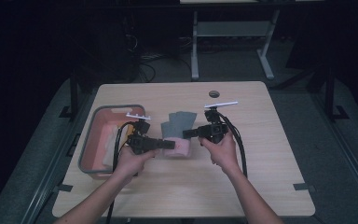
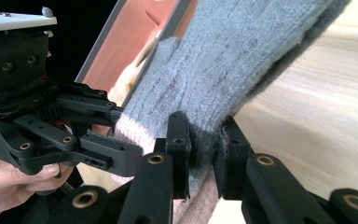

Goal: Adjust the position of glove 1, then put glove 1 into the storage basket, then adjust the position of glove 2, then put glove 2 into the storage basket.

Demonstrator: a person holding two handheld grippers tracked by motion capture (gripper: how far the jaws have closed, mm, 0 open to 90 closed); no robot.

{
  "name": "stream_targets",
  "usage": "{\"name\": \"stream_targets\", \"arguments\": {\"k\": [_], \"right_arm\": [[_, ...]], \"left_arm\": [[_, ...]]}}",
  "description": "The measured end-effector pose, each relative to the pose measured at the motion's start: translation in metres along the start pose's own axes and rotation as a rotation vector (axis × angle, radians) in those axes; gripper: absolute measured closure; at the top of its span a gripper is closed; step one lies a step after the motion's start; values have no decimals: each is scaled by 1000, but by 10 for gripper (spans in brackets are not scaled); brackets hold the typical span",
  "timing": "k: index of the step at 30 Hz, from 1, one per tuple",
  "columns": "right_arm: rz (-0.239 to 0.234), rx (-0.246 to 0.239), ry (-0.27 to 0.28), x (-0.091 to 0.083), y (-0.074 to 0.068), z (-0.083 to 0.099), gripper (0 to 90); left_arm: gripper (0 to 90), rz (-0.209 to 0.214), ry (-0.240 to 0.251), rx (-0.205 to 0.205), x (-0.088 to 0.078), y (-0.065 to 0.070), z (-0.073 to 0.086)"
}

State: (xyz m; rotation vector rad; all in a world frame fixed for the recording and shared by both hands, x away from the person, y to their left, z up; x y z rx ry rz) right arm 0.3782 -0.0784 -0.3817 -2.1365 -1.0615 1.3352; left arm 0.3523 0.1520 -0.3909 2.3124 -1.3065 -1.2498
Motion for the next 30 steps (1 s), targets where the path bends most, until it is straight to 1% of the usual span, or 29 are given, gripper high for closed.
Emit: {"name": "stream_targets", "arguments": {"k": [3,8,14,15,17,19,20,26,28,30], "right_arm": [[-4,-7,-1,3,-4,-2,775],[-7,-15,-6,8,-9,-4,775],[-11,-23,-9,11,-15,-7,775],[-9,-29,-12,11,-16,-8,775],[-11,-28,-11,12,-18,-10,775],[-16,-29,-8,12,-20,-12,775],[-22,-29,-5,12,-21,-14,775],[-24,-44,-5,13,-26,-19,775],[-23,-43,-8,15,-27,-20,775],[-27,-41,-11,16,-29,-21,775]], "left_arm": [[615,-3,7,-6,-4,-1,0],[615,-12,8,-2,-11,-3,1],[615,-17,20,-8,-17,-4,1],[615,-19,24,-1,-18,-5,0],[615,-17,31,-10,-21,-5,-1],[615,-15,38,-5,-24,-5,-2],[615,-27,44,0,-27,-2,-5],[615,-25,47,-1,-34,-3,-8],[615,-27,45,3,-36,-5,-8],[615,-31,47,-2,-38,-6,-7]]}}
Point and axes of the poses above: each handheld gripper's, and its own axes: x roughly forward along the jaws, z roughly out of its underside, y roughly to its right, the point moved 2 cm from there along x, roughly forward along the jaws, and after that the axes turned 4 degrees about x, right-handed, at the moved point
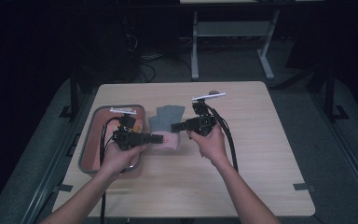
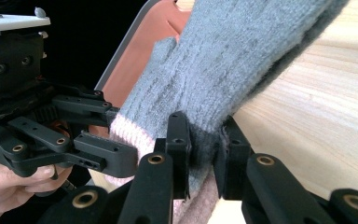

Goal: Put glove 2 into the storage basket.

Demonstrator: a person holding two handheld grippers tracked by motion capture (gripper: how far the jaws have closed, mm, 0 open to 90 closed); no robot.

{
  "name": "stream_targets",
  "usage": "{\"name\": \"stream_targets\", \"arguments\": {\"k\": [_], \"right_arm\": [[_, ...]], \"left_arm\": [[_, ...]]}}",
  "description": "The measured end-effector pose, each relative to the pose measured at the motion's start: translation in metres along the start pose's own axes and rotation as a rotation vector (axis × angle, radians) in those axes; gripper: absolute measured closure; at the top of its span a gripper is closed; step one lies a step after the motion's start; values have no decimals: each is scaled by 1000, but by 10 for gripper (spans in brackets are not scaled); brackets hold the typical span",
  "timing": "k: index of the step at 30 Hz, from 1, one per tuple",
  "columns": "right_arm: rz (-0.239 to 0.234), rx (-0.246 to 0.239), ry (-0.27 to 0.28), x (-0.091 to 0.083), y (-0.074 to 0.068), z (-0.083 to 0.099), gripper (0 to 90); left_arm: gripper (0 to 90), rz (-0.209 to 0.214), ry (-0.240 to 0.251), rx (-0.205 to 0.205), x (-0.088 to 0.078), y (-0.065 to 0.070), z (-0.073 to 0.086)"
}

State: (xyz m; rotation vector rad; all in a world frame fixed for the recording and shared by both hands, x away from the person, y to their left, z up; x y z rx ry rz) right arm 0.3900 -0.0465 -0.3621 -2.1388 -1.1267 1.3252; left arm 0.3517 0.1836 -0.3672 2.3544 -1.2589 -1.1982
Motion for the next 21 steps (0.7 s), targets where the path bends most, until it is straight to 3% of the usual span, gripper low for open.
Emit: {"name": "stream_targets", "arguments": {"k": [21], "right_arm": [[-29,-19,-36,31,-21,-17,774]], "left_arm": [[630,-32,22,-22,-30,-21,2]]}}
Point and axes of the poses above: each handheld gripper's, and its own axes: x roughly forward along the jaws, z roughly out of its underside, y roughly to its right, the point moved 2 cm from there along x, roughly forward along the jaws, and after that the axes turned 4 degrees about x, right-handed, at the moved point
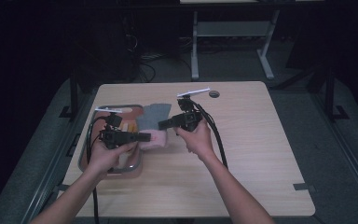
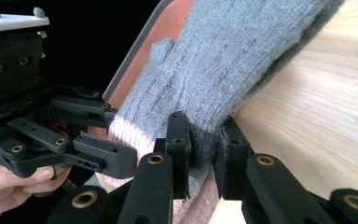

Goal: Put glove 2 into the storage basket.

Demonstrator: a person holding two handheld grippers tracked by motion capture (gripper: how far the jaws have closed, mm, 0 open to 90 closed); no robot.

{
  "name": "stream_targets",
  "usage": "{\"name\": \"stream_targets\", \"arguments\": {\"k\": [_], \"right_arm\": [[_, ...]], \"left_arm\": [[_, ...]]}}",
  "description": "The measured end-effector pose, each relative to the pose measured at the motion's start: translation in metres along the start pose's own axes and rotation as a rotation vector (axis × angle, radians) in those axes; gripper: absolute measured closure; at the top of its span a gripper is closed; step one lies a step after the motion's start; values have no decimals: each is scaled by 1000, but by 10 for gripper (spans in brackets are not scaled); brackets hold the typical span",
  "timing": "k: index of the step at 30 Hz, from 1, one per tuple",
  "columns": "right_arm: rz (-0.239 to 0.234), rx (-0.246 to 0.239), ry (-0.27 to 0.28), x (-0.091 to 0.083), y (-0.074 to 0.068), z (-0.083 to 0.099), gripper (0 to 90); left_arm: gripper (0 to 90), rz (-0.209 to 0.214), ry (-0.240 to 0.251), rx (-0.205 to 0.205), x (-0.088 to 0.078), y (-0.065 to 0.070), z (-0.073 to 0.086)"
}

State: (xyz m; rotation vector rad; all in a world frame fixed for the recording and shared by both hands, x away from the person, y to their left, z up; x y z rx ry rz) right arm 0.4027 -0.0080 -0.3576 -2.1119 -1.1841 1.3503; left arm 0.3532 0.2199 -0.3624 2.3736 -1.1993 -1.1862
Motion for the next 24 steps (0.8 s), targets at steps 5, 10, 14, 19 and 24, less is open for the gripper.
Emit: {"name": "stream_targets", "arguments": {"k": [5,10,14,19,24], "right_arm": [[-7,-6,-6,8,-4,-4,775],[-21,-1,-5,15,-7,-8,775],[-33,-4,-9,20,-10,-13,775],[-44,-6,-7,28,-15,-16,775],[-60,-4,-13,37,-19,-19,776]], "left_arm": [[644,-3,-4,-17,-5,-6,0],[644,-9,-13,-19,-12,-12,-3],[644,-14,-12,-21,-18,-15,-5],[644,-25,-12,-36,-26,-21,-5],[646,-31,-9,-43,-34,-27,-4]]}}
Point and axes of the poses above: each handheld gripper's, and its own axes: x roughly forward along the jaws, z roughly out of its underside, y roughly to its right, the point moved 2 cm from there along x, roughly forward along the jaws, and after that the axes turned 4 degrees about x, right-handed, at the moved point
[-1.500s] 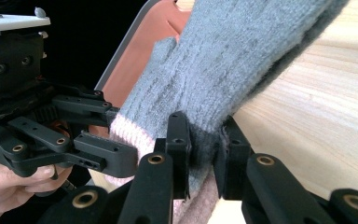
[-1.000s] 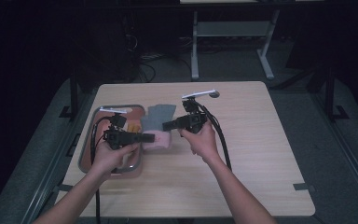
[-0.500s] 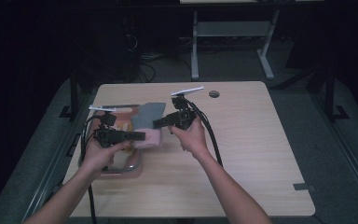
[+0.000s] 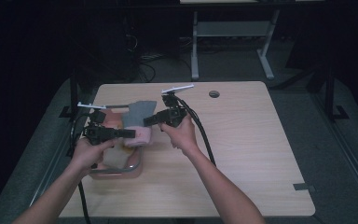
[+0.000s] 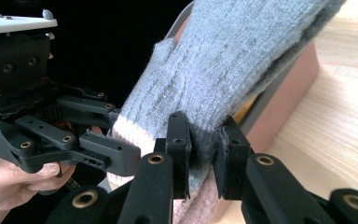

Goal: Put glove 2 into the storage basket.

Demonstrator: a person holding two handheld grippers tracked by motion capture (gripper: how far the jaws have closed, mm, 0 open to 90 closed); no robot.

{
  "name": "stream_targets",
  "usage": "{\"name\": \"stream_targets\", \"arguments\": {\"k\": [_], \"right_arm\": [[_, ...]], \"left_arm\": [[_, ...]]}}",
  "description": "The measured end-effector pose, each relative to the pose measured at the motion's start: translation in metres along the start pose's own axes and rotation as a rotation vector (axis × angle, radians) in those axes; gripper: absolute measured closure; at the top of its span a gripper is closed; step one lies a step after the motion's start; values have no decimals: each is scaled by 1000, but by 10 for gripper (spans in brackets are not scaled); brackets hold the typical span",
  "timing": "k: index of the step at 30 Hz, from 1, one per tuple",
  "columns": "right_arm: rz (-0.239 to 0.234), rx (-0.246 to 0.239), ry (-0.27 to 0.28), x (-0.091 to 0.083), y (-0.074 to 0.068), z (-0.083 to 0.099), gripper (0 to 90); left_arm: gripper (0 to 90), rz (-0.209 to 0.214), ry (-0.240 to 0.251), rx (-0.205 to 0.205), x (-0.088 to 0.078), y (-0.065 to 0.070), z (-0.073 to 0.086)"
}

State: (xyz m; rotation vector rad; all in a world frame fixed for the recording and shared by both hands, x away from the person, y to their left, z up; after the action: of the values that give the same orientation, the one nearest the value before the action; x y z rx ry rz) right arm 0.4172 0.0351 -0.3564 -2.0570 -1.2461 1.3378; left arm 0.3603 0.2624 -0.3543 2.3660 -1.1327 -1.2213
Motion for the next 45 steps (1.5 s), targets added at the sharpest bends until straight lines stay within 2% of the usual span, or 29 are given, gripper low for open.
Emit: {"name": "stream_targets", "arguments": {"k": [6,14,26,34,37,45], "right_arm": [[-19,2,1,10,-6,-2,776],[-38,8,-10,25,-10,-3,774],[-44,-5,-34,47,-17,-6,770],[-42,-3,-58,60,-16,-4,766],[-36,-5,-71,65,-15,-3,765],[-24,-16,-112,80,-12,2,754]], "left_arm": [[646,-8,6,-9,-10,-8,2],[654,-31,-17,-12,-19,-17,5],[661,-63,-26,-24,-33,-30,12],[660,-101,-61,-20,-34,-37,17],[659,-112,-63,-33,-33,-39,19],[659,-137,-92,-35,-32,-47,29]]}}
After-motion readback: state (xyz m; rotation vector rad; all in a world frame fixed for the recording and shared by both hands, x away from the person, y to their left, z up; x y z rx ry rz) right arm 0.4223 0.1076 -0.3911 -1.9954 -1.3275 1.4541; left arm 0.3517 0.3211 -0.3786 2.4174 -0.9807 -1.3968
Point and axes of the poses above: each handheld gripper's, and its own axes: x roughly forward along the jaws, z roughly out of its underside, y roughly to its right, the point moved 2 cm from there along x, roughly forward along the jaws, and after that the axes turned 4 degrees about x, right-handed, at the moved point
